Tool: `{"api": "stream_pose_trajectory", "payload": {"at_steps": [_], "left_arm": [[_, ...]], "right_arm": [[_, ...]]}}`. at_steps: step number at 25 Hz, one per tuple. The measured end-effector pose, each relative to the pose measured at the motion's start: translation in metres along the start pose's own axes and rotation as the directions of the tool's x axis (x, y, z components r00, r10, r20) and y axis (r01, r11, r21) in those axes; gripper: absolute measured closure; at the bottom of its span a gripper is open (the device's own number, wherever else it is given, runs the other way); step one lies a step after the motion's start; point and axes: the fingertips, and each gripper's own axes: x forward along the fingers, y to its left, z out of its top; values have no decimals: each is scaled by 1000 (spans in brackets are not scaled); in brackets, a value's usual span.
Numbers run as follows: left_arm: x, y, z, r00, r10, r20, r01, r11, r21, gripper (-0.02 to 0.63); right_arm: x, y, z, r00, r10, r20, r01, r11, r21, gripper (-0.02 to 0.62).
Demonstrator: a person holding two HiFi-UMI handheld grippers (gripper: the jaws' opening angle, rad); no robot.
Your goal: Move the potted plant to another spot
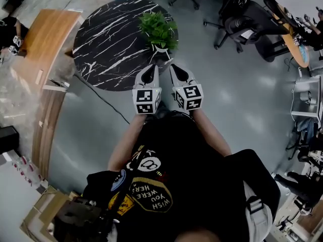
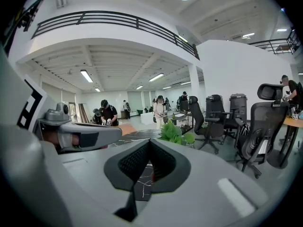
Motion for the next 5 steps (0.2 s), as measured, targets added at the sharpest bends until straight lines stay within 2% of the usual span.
{"api": "stream_pose_trajectory", "payload": {"at_steps": [5], "left_arm": [[-6, -3, -5, 1000, -5, -10, 5, 1000, 2, 603]], "right_arm": [[-3, 3, -2, 1000, -2, -5, 2, 1000, 7, 595]]}}
